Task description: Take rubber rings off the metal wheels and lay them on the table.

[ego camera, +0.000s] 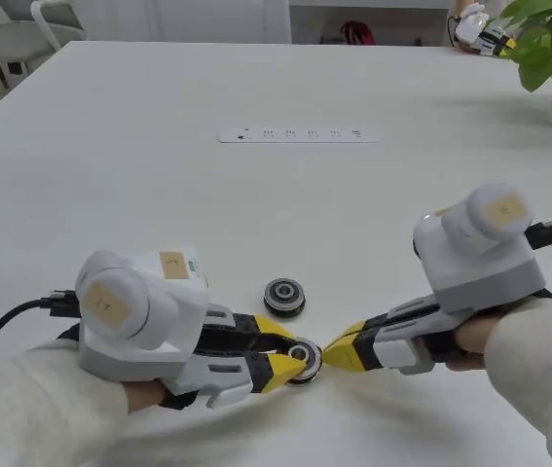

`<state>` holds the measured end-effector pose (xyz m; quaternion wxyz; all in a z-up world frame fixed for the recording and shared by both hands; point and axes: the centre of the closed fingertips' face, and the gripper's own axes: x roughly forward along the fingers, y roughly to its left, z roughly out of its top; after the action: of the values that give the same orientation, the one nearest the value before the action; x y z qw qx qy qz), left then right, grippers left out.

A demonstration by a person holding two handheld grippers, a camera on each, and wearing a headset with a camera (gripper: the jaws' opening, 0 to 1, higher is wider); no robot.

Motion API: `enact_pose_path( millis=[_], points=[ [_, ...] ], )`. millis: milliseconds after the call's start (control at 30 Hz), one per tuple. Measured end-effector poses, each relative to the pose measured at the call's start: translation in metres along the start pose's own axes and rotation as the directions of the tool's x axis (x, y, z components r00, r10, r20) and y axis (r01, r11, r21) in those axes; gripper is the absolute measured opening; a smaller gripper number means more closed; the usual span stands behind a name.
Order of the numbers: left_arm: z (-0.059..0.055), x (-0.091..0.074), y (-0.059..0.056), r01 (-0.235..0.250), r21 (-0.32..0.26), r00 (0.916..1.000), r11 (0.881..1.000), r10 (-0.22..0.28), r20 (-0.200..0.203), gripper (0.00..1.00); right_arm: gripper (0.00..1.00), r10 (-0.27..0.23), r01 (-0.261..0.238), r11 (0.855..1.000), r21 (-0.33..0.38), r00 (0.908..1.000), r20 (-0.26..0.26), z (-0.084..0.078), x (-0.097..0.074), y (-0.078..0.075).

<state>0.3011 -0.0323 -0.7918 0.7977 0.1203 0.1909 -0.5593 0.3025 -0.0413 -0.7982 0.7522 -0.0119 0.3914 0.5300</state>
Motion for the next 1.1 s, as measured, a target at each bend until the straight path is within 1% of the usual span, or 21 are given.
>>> enact_pose_path(
  millis=[1100],
  points=[
    [-0.0006, -0.0004, 0.0002, -0.006, 0.018, 1.0, 1.0, 0.006, -0.007, 0.14, 0.0, 0.021, -0.021, 1.0, 0.015, 0.9997, 0.012, 0.0063, 0.0016, 0.0078]
  ],
)
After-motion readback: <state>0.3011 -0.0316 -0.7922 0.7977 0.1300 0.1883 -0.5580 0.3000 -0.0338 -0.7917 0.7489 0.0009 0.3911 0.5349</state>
